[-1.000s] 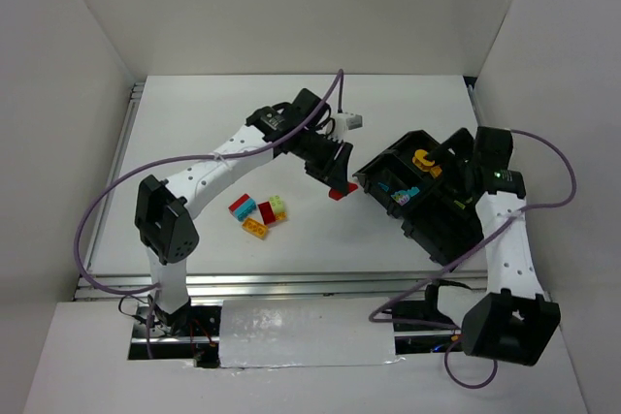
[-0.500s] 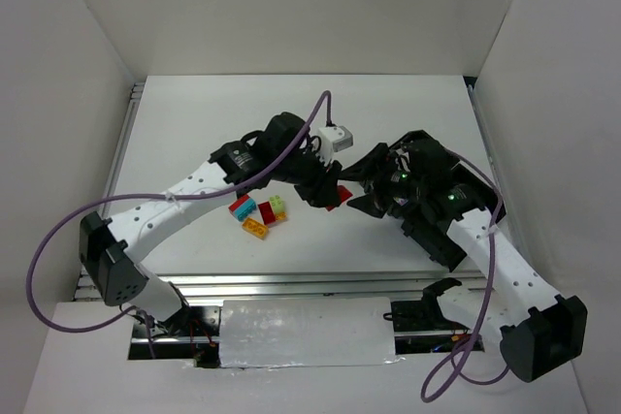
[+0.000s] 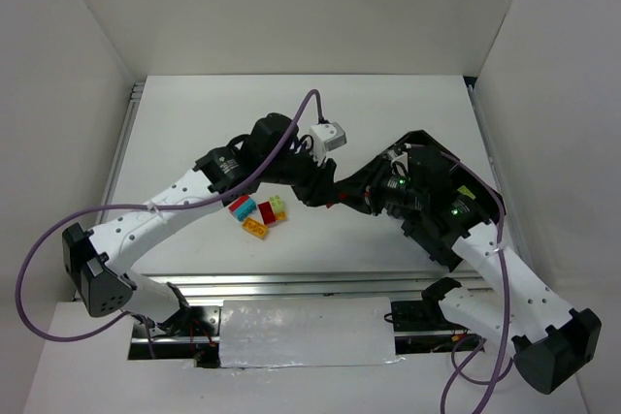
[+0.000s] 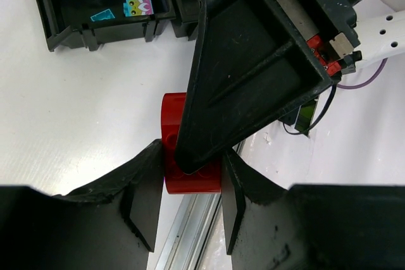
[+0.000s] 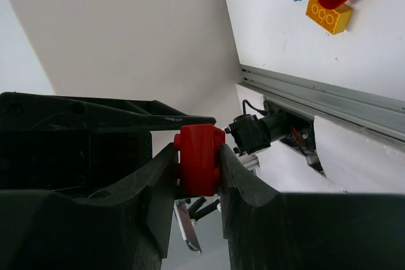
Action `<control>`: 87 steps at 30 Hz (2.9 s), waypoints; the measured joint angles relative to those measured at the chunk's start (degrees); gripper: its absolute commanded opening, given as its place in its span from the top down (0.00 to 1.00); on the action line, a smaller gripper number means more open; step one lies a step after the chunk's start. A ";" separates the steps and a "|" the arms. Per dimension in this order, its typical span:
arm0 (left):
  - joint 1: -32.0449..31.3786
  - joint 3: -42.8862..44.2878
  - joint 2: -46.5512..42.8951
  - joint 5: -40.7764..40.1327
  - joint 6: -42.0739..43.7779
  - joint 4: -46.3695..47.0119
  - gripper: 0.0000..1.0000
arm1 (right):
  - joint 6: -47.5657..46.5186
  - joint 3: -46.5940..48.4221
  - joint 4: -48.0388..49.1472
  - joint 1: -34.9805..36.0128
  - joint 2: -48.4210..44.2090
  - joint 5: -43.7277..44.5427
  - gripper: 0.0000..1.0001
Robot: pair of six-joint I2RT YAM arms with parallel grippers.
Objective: Sort the legos into containers by color
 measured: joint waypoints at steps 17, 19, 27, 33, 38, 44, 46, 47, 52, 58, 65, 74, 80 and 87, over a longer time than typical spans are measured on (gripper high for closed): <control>-0.61 1.68 -2.47 -31.54 -8.59 -9.29 0.00 | -16.35 0.00 -21.59 -19.89 -4.48 23.45 1.00; 0.09 1.68 -2.36 -36.92 -11.28 -12.63 0.01 | -19.43 -0.33 -24.50 -23.96 -5.25 28.17 1.00; 9.97 -3.23 -2.36 -38.47 -18.49 -17.90 0.01 | -26.51 -6.34 -27.65 -36.00 -4.90 38.77 0.88; 13.16 -5.46 -2.38 -34.75 -18.16 -19.91 0.01 | -29.16 -7.37 -26.62 -39.23 -3.30 41.07 0.26; 13.68 -5.49 -2.91 -33.83 -18.08 -20.33 0.00 | -31.45 -7.34 -25.29 -39.80 -1.90 40.83 0.01; 15.56 -7.21 -4.74 -33.92 -19.67 -20.57 0.01 | -35.30 -4.52 -25.33 -39.67 -2.05 37.46 0.01; 16.50 -7.76 -5.05 -34.14 -20.81 -20.65 0.00 | -37.16 -2.97 -24.57 -38.58 -3.21 34.77 0.03; 17.07 -7.85 -5.07 -34.36 -21.64 -20.92 0.01 | -38.03 -2.49 -24.06 -37.53 -3.85 33.03 0.04; 21.24 -8.50 -5.14 -36.04 -26.56 -22.27 0.00 | -39.80 -1.20 -18.56 -17.88 -3.21 28.76 0.05; 26.18 -9.03 -6.60 -38.66 -32.13 -24.70 0.00 | -39.76 9.31 -16.61 8.79 16.13 33.64 0.10; 29.16 -10.56 -10.80 -41.35 -35.12 -28.00 0.01 | -42.16 32.30 -17.64 25.77 46.90 37.73 0.29; 31.85 -12.39 -17.70 -44.02 -36.28 -31.67 0.01 | -55.65 42.60 -14.97 33.33 61.00 28.74 0.29; 32.15 -13.84 -23.96 -44.46 -36.17 -31.69 0.00 | -63.17 46.90 -14.60 32.85 66.18 26.36 0.27; 32.15 -16.68 -24.92 -44.04 -35.93 -32.06 0.01 | -67.95 52.98 -14.69 32.81 71.95 26.51 0.26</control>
